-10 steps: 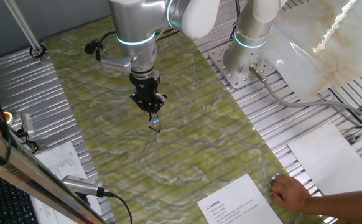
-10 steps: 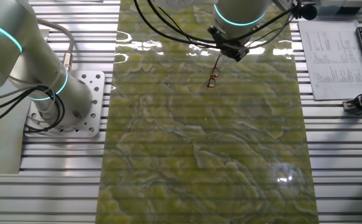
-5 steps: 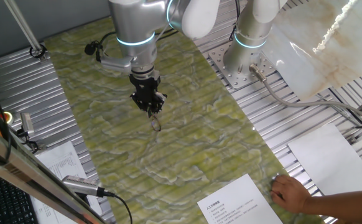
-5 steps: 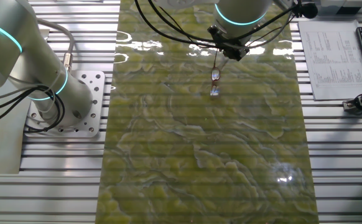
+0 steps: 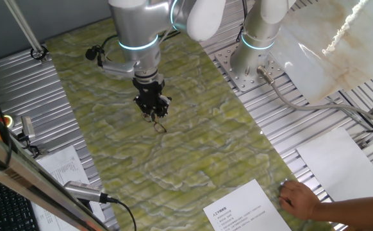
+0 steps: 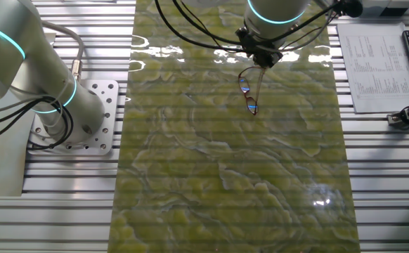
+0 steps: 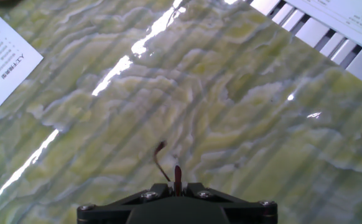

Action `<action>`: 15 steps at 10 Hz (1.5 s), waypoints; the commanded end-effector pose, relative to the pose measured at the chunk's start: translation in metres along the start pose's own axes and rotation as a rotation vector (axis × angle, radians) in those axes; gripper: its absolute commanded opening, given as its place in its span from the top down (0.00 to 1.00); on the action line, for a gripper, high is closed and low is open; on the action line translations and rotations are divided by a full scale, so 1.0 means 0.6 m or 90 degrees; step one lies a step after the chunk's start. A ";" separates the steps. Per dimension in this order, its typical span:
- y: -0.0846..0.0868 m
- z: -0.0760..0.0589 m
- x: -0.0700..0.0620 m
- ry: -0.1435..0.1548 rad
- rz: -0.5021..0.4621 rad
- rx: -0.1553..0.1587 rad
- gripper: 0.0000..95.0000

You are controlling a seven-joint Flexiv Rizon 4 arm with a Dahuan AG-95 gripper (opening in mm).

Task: Unfold the leg of the glasses (with one hand)

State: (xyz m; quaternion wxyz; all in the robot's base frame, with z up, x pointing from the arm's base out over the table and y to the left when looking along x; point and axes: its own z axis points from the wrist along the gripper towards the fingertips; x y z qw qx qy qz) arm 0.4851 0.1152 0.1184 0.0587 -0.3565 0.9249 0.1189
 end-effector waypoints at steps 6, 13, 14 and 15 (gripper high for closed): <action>-0.010 -0.023 -0.057 0.041 0.023 0.033 0.80; -0.078 -0.006 -0.115 0.130 0.068 0.096 1.00; -0.079 -0.007 -0.125 0.150 0.078 0.111 1.00; -0.075 0.000 -0.136 0.164 0.112 0.120 1.00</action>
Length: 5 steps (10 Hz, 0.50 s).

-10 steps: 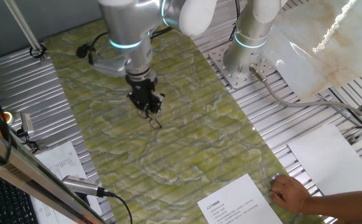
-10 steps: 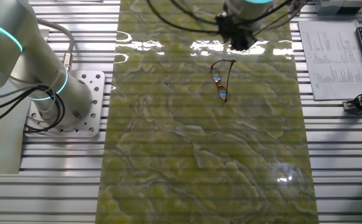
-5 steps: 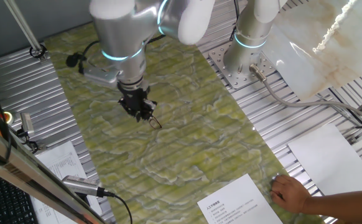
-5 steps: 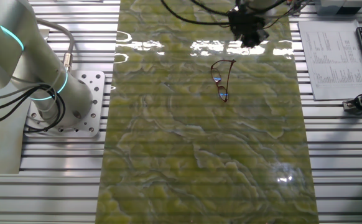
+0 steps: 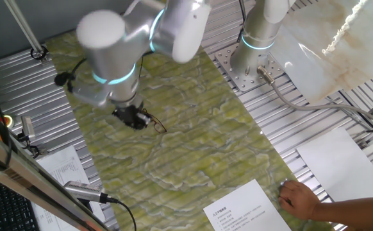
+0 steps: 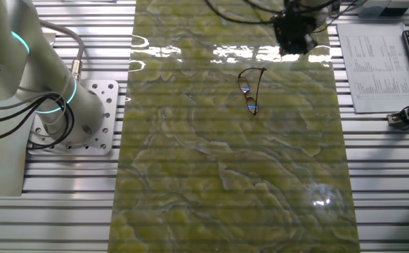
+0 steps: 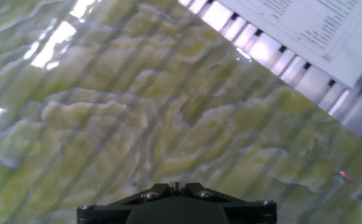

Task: Unfold the leg of the glasses (with one hand)

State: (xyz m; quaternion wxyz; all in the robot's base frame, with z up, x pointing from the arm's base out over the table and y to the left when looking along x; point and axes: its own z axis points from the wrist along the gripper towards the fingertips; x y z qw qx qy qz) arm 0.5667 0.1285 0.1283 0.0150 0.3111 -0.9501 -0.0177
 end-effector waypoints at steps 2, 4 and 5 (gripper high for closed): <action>0.007 0.011 -0.028 0.095 0.081 0.058 1.00; 0.008 0.016 -0.020 0.113 0.086 0.077 1.00; 0.009 0.018 -0.015 0.115 0.091 0.080 1.00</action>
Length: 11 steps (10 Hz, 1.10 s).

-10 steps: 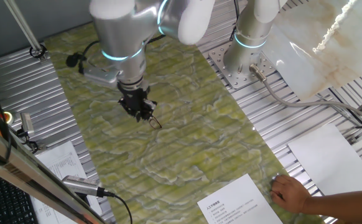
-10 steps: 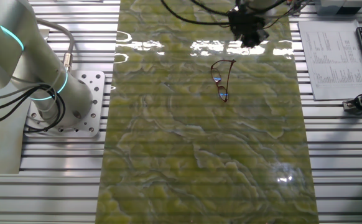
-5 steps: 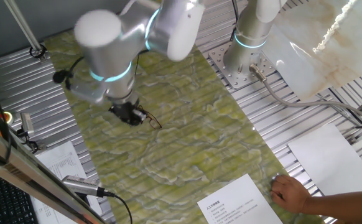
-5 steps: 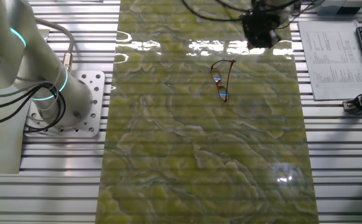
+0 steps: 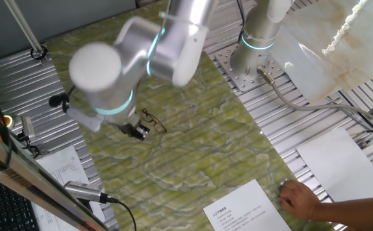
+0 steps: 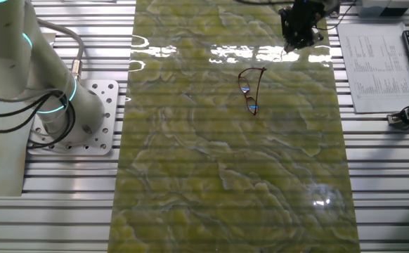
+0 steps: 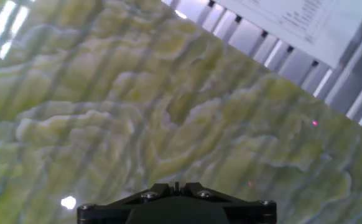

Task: Unfold the leg of the glasses (with one hand)

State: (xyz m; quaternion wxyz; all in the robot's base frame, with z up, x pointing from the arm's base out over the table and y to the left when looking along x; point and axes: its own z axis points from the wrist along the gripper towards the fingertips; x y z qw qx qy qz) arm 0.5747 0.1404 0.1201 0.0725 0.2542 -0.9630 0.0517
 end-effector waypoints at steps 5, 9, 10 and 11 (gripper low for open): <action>-0.021 0.030 0.009 0.018 0.006 0.034 1.00; -0.037 0.028 0.025 0.051 -0.018 0.045 1.00; -0.035 0.031 0.030 0.054 -0.023 0.039 0.80; -0.033 0.036 0.037 0.055 -0.027 0.032 0.80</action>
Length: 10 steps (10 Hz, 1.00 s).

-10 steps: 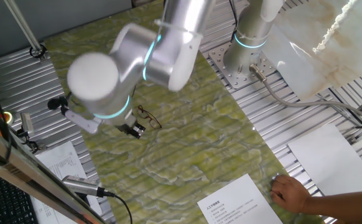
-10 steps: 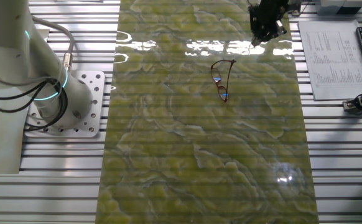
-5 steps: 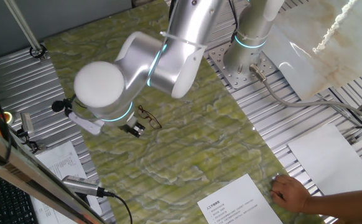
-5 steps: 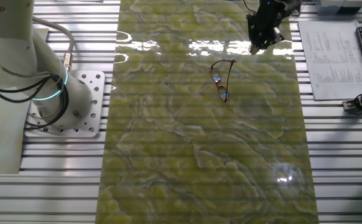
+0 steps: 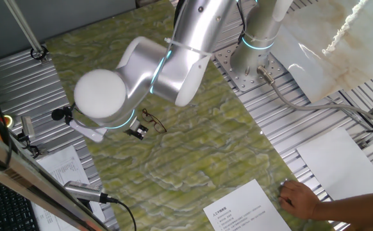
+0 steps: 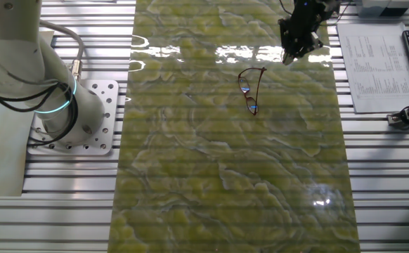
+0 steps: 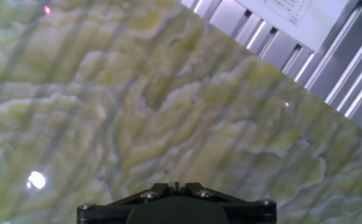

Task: Unfold the leg of the glasses (with one hand)

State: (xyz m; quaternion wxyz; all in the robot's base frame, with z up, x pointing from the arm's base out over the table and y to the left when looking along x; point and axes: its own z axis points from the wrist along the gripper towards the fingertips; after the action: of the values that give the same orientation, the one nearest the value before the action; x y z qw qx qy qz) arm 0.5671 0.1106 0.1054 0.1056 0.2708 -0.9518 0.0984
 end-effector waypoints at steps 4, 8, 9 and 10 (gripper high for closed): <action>0.007 0.011 0.014 0.023 -0.005 -0.032 0.80; 0.009 0.008 0.015 0.005 0.006 -0.031 1.00; 0.009 0.008 0.015 0.002 0.007 -0.034 1.00; 0.009 0.007 0.016 -0.006 0.021 -0.042 1.00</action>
State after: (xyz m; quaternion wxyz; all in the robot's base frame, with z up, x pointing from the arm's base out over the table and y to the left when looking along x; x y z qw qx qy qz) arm 0.5541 0.1077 0.1038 0.1063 0.2518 -0.9596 0.0670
